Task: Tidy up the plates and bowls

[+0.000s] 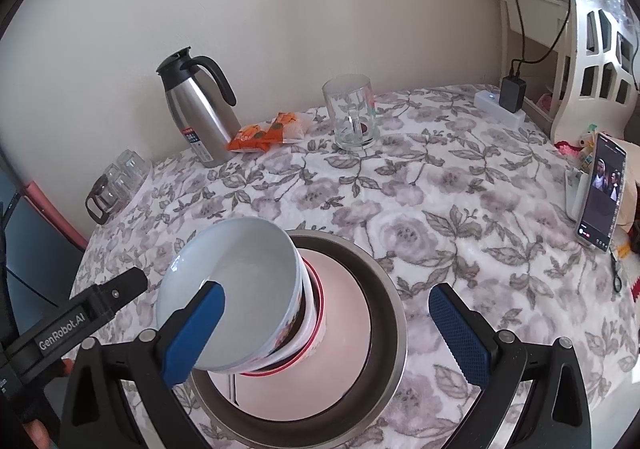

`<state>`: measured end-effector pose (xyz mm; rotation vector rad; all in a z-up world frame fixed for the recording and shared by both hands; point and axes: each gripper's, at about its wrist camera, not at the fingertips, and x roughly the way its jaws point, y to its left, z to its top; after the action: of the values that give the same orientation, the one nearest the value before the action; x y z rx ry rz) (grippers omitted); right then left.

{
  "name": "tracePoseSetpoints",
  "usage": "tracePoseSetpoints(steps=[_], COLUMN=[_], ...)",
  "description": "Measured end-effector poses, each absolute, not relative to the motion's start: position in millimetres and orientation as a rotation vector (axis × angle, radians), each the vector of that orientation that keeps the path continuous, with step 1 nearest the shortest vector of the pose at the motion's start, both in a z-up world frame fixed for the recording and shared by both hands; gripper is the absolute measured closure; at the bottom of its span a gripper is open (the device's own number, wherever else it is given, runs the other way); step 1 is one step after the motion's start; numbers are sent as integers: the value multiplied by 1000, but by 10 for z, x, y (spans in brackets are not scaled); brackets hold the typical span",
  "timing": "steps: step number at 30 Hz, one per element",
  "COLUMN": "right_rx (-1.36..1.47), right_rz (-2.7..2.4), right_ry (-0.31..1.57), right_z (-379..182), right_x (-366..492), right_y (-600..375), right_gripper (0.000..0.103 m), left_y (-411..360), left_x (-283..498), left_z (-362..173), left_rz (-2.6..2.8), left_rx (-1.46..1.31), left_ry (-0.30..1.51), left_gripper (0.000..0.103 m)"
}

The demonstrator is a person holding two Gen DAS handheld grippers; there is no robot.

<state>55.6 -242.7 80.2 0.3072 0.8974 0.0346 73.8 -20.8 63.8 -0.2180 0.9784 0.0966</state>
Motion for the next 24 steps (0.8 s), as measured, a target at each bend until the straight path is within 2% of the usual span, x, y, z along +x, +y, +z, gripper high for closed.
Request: tracePoseSetpoints(steps=[11, 24], right_rx=[309, 343], right_rz=[44, 41], right_ry=[839, 800], right_z=[820, 730], right_x=[355, 96], right_y=[-2439, -2536], right_gripper=[0, 0], left_y=[-113, -52], left_x=[561, 299], left_z=[693, 547], left_rz=[152, 186], left_rx=[-212, -202], left_ry=[951, 1002], left_gripper=[1, 1])
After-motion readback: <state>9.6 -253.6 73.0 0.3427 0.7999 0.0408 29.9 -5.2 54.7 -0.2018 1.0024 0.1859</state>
